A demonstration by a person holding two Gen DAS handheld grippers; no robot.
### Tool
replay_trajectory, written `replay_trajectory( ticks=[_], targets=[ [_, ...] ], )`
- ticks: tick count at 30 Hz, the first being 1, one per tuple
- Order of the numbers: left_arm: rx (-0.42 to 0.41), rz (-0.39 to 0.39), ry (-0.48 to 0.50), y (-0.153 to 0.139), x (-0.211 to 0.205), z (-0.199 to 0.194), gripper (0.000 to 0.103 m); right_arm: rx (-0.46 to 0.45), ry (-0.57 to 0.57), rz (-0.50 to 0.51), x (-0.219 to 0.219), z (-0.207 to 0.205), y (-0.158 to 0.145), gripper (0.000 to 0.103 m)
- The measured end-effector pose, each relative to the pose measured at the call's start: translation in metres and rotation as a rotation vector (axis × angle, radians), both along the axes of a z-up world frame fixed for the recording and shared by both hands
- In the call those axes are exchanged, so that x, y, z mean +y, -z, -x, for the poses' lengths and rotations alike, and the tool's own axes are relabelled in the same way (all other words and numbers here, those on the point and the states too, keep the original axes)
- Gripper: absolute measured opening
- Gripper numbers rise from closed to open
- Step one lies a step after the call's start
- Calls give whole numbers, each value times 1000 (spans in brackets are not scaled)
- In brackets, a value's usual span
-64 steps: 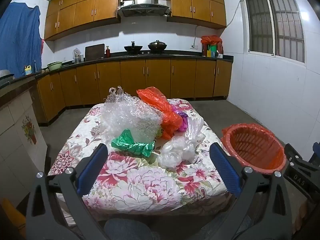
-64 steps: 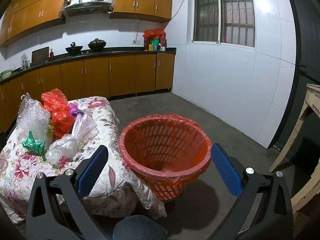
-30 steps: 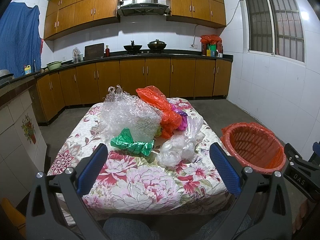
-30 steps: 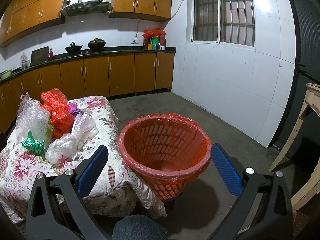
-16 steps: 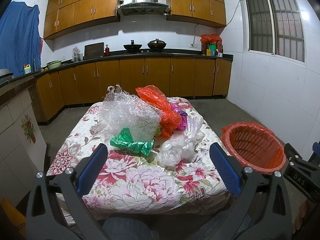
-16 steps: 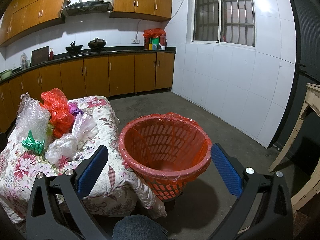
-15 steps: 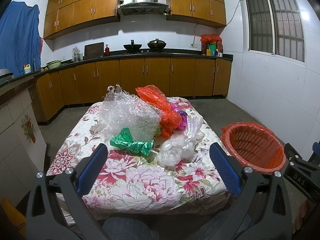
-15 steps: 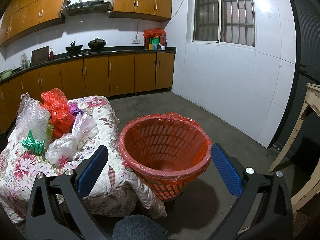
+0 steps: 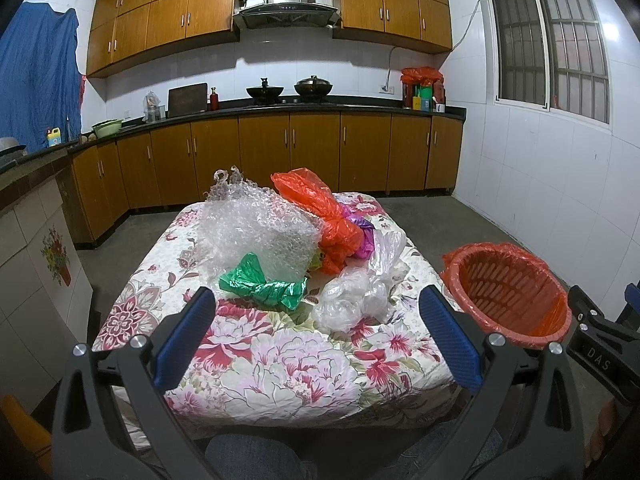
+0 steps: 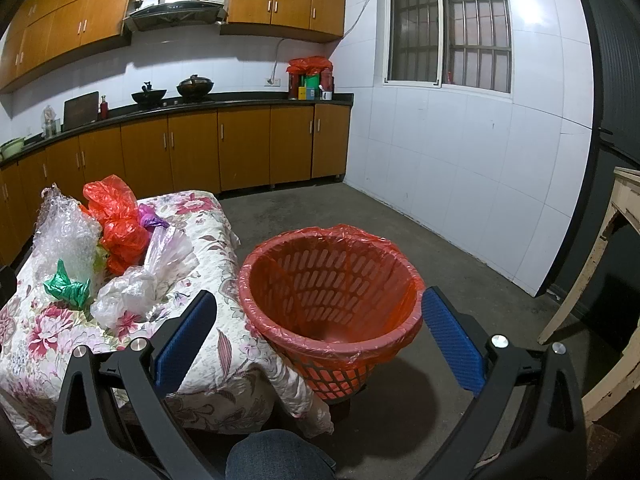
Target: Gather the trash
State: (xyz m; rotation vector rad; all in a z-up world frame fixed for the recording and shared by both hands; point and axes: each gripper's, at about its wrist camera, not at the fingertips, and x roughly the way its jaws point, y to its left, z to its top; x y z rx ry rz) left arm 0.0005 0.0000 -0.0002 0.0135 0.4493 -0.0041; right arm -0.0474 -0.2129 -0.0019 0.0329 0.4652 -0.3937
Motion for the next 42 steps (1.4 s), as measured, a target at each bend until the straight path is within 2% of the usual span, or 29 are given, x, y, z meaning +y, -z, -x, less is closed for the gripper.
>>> replay_trajectory(
  ticks=[13,17,26,33,36,38,42],
  targets=[
    [3,0,-1,0,0,1,99,3,1,-3,-1,-1,1,101],
    [4,-2,-14,10,0,6,99,5,-16,-4,0,-4,1,101],
    [38,0,-112,26,33,-12,99,39,-131,-15,24,-39,12,101],
    [68,14,-172,36,65,-23,99,75,-256,-50,55,-82,25,101],
    [80,22,-190,41,76,-27,99,100,-294,-80,65,-104,31,90],
    [85,30,-201,44,83,-30,99,127,-315,-114,71,-120,37,78],
    [92,42,-212,49,93,-37,99,181,-350,-166,85,-153,53,70]
  ],
)
